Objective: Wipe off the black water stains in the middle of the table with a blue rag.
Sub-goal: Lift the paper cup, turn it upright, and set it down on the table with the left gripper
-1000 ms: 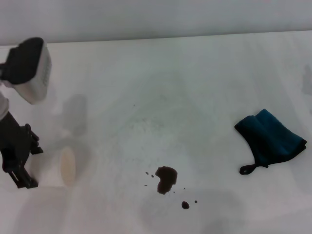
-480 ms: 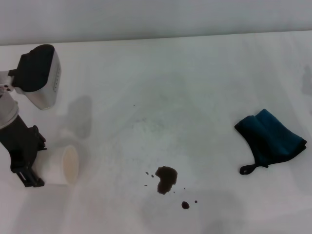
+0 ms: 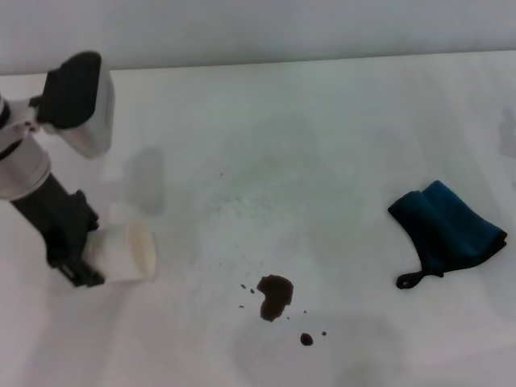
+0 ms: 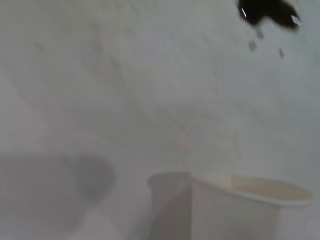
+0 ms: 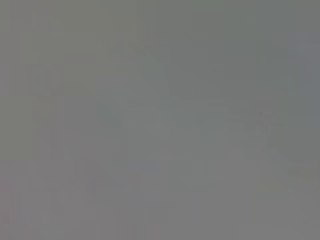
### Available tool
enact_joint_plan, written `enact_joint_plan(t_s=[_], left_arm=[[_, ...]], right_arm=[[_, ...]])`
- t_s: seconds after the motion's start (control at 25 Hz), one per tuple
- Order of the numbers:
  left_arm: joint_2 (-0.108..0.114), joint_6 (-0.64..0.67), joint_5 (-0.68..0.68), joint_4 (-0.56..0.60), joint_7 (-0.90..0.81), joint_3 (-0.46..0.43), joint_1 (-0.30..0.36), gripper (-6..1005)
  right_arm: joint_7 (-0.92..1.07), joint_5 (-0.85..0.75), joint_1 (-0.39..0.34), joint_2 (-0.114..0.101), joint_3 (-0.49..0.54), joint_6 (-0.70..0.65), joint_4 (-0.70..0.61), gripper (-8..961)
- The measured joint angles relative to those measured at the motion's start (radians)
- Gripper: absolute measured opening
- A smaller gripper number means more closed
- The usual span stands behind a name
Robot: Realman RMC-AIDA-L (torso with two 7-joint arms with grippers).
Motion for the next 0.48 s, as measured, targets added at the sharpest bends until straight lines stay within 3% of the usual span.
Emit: enact_joint_plan(t_s=[0.28,0.48], left_arm=[[0.003,0.015,-0.16,-0.028,0.004,0.0,-0.02,664],[0.003,-0.019,-0.417,-0.039,0.076,0.0,0.019,652]], right_arm=[[0.002,-0.003,0.006,-0.002,-0.008,0.012,-0.008,279],[0.0,-0.006,0.009,-0.002,-0.009,0.015,-0.018,279]])
